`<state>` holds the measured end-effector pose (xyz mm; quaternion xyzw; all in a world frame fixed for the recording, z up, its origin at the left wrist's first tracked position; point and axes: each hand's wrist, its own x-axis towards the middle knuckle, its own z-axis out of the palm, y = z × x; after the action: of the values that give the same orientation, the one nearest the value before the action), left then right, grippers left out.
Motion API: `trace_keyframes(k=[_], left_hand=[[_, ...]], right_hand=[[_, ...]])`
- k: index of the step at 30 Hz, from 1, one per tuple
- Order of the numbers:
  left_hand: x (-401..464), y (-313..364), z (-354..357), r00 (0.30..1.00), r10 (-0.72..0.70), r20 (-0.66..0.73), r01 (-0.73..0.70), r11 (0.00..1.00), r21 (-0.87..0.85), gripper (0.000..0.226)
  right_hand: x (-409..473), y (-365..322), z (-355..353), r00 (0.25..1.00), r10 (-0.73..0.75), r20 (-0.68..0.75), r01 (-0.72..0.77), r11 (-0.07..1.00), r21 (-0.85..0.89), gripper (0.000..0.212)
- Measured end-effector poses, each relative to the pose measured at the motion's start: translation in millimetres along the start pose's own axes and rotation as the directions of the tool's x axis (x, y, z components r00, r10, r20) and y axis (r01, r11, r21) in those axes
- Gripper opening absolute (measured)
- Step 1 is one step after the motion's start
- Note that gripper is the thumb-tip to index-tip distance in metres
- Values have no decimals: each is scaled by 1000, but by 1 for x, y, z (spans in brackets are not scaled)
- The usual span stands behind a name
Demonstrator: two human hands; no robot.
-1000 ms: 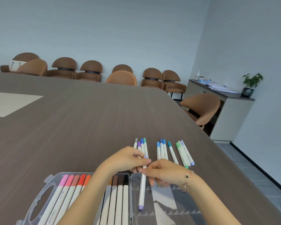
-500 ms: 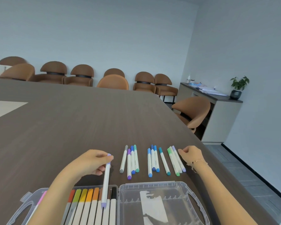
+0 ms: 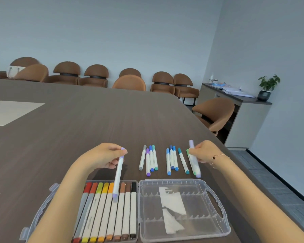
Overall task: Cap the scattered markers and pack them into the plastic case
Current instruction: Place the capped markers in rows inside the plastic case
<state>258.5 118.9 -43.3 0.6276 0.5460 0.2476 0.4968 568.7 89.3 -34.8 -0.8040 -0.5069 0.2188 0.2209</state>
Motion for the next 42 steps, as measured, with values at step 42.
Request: trace_keyframes(k=[42], left_hand=[[5, 0, 22, 998, 55, -17, -53, 994, 96, 25]], right_hand=[[-132, -17, 127, 709, -679, 190, 705, 680, -201, 24]])
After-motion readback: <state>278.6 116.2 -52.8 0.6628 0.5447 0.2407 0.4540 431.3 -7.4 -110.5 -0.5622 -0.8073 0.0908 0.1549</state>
